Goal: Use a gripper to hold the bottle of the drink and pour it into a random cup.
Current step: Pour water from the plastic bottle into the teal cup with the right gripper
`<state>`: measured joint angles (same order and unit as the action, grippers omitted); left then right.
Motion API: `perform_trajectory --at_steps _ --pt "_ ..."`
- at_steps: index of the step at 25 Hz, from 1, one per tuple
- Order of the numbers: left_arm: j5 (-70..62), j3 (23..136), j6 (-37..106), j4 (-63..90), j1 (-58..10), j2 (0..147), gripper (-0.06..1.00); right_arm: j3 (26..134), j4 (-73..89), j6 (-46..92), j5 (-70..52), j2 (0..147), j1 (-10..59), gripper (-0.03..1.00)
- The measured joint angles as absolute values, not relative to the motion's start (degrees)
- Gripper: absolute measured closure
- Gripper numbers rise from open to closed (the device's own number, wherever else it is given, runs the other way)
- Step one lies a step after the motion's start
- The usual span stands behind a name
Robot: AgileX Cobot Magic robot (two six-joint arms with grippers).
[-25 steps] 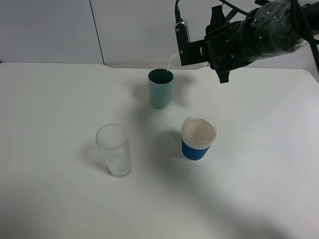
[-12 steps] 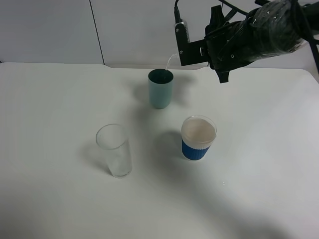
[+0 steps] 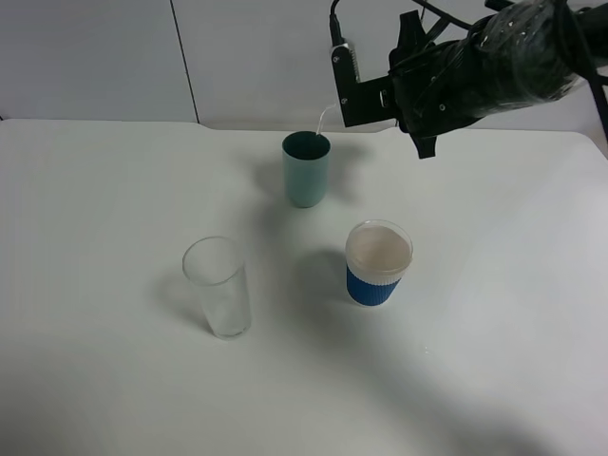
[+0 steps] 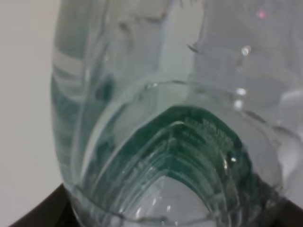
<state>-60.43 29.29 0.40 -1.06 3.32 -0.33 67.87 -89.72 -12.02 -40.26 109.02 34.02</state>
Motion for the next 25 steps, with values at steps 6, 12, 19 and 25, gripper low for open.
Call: perform_trajectory --at_steps 6,12,19,25 --pt "-60.4 29.3 0.4 -1.1 3.3 -0.3 -0.04 67.9 -89.7 -11.9 -40.3 109.0 34.1 0.44" --pt "-60.4 29.3 0.4 -1.1 3.3 -0.3 -0.04 67.9 -89.7 -11.8 -40.3 109.0 34.1 0.44" --pt "-60.4 29.3 0.4 -1.1 3.3 -0.3 -0.04 67.9 -89.7 -10.5 -40.3 109.0 34.1 0.44" --pt "-60.4 29.3 0.4 -1.1 3.3 -0.3 -0.04 67.9 -89.7 -9.3 -40.3 109.0 34.1 0.44"
